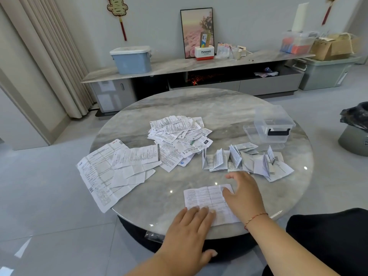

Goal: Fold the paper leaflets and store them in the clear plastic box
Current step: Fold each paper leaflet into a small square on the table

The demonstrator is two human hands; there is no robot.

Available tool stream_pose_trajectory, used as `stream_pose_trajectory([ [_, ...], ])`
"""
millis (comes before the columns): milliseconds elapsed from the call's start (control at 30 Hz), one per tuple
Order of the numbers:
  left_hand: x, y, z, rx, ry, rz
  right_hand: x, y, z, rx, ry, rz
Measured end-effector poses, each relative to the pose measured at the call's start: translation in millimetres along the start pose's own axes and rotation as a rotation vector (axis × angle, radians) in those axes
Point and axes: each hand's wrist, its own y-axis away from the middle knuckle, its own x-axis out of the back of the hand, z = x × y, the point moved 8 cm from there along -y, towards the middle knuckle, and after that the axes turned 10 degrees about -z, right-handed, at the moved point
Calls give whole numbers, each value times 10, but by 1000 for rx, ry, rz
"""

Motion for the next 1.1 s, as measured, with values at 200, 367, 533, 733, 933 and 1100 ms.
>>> stream_pose_trajectory([
  [200, 55, -166, 188, -29, -159, 41, -383, 20, -171, 192, 241, -432],
  [367, 68, -136, 259, -1, -190, 150, -387, 38, -93, 79, 496, -422],
  [533, 187, 22, 210, -96, -112, 341, -137, 69, -4, -85, 379, -448],
  [733, 446, -1, -286, -33, 82, 242, -111, 193, -195, 108, -227, -704],
  [933, 249, 106, -357, -119, 164, 30, -475, 406, -145, 268, 162, -903],
  [1100, 208, 144, -452, -61, 327, 34, -359, 205, -80, 222, -34, -614],
])
